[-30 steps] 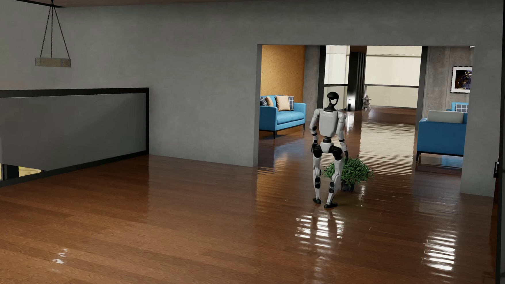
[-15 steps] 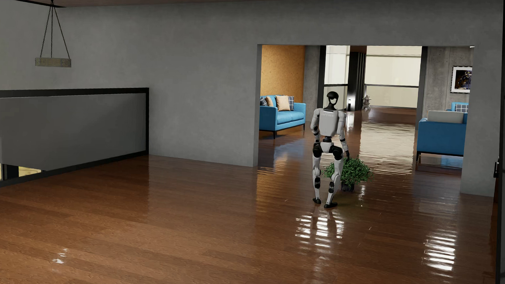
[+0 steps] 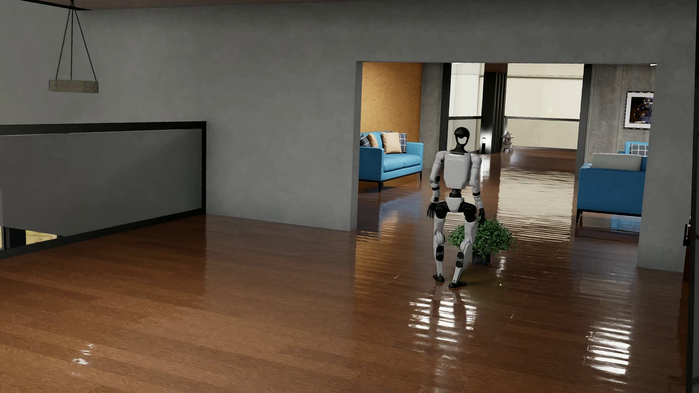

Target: Approach the plant

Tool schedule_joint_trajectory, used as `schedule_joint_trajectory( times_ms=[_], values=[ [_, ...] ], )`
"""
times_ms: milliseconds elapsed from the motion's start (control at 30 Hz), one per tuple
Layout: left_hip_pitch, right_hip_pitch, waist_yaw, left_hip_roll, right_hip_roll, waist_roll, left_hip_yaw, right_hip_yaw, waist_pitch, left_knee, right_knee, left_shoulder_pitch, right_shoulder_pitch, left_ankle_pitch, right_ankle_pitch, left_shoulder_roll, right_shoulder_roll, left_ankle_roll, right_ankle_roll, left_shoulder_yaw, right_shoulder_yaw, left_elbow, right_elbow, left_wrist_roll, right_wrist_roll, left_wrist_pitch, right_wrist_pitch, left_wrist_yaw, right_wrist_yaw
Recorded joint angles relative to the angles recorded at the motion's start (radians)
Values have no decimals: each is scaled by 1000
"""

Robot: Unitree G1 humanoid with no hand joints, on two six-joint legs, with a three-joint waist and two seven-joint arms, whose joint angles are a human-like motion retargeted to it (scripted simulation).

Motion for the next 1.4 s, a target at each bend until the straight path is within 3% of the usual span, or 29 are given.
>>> schedule_joint_trajectory(
  times_ms=[133,200,333,367,467,600,900,1400],
  values=[
    [-20,-18,4,-18,-7,-1,-11,-18,12,-24,-10,-70,-30,18,13,20,-12,2,-2,-102,54,-22,-36,137,-2,-22,-36,-33,-6],
    [-30,-31,4,-24,-7,-1,-12,-22,19,-39,-20,-97,-47,29,24,22,-15,4,-3,-111,72,-18,-50,164,3,-20,-41,-61,-9],
    [-48,-58,3,-32,-4,4,-4,-21,31,-80,-44,-98,-71,52,50,-1,-22,10,-3,6,97,-60,-63,46,16,-22,-30,10,-19],
    [-51,-62,3,-33,-2,5,-1,-20,32,-90,-53,-100,-73,58,57,5,-24,11,-2,1,101,-71,-57,42,20,-28,-27,22,-20],
    [-57,-70,4,-34,6,8,10,-13,31,-117,-84,-129,-79,74,78,22,-28,16,2,-40,128,-72,-48,59,27,-38,12,24,-7],
    [-63,-76,3,-29,19,12,28,-2,25,-144,-124,-169,-69,88,101,26,-31,22,13,-67,135,-57,-35,53,37,-32,24,13,-5],
    [-95,-127,-1,3,30,5,53,29,38,-113,-98,-208,4,81,96,44,-53,31,12,-108,153,-52,-74,30,40,-51,-25,35,-27],
    [-192,-229,14,36,78,-14,88,59,84,-176,-179,-254,47,126,146,62,-98,45,47,-123,277,-23,-119,26,45,-59,-46,50,-20]
  ],
)
